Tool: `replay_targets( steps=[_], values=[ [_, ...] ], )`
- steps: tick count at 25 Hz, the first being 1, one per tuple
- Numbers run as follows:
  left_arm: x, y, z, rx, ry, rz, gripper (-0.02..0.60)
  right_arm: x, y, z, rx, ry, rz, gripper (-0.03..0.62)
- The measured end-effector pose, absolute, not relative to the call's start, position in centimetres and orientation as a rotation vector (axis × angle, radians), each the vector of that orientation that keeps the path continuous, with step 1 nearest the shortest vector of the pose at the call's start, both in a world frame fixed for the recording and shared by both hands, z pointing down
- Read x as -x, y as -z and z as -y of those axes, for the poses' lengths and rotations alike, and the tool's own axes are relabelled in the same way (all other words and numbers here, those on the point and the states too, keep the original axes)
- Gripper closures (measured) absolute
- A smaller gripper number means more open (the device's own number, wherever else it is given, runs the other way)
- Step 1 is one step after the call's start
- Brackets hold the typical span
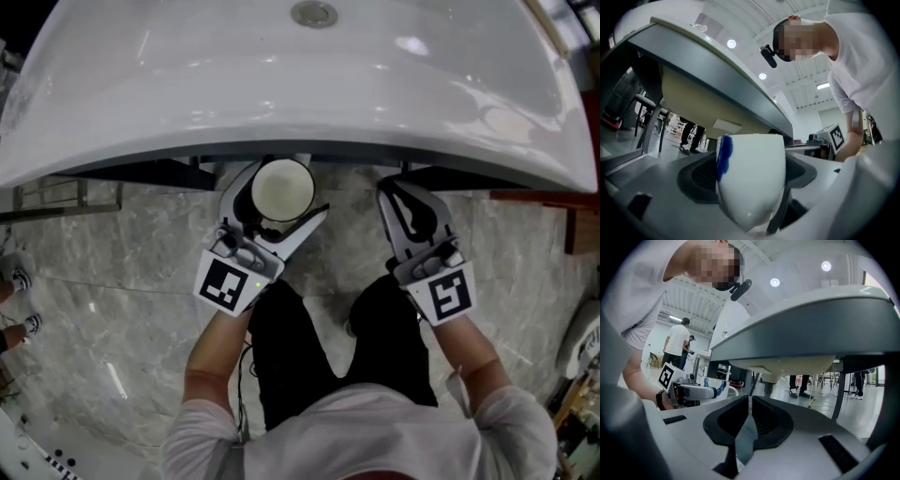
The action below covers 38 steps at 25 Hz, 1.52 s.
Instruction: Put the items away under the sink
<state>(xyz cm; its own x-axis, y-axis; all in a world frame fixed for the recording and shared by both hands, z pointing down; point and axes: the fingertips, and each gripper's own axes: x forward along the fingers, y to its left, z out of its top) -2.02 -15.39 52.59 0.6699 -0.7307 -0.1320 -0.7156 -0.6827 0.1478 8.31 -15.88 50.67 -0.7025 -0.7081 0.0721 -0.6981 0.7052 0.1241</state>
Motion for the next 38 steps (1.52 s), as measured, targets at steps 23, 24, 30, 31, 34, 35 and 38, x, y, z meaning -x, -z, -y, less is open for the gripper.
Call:
replay_targets(
  steps=[23, 24, 30, 31, 34, 35, 38],
  values=[
    [-0.4, -58.9, 26.0, -2.778, 0.099, 1.441, 0.189, -10.2, -55.3, 20.2, -1.198, 0.199, 2.888, 0.546],
    [-0.3, -59.1, 26.3, -2.769, 0.087, 1.449, 0.189, -10.1, -55.3, 20.3, -1.199, 0.203, 2.893, 0.546],
    [-0.3, -60.0, 27.6, -2.746, 0.043, 1.488, 0.189, -10.4, -55.6, 20.7, -1.221, 0.226, 2.899, 0.546],
    [-0.4, -60.1, 27.7, -2.745, 0.042, 1.494, 0.189, -10.5, -55.6, 20.7, -1.224, 0.231, 2.899, 0.546],
    [-0.5, -59.9, 27.7, -2.775, 0.062, 1.522, 0.189, -10.8, -55.6, 20.6, -1.235, 0.241, 2.902, 0.546],
    [-0.6, -59.9, 27.7, -2.788, 0.053, 1.534, 0.189, -10.9, -55.7, 20.6, -1.244, 0.236, 2.904, 0.546],
    [-0.5, -60.4, 28.1, -2.779, 0.019, 1.604, 0.189, -11.2, -56.3, 20.8, -1.271, 0.225, 2.901, 0.546]
  ],
)
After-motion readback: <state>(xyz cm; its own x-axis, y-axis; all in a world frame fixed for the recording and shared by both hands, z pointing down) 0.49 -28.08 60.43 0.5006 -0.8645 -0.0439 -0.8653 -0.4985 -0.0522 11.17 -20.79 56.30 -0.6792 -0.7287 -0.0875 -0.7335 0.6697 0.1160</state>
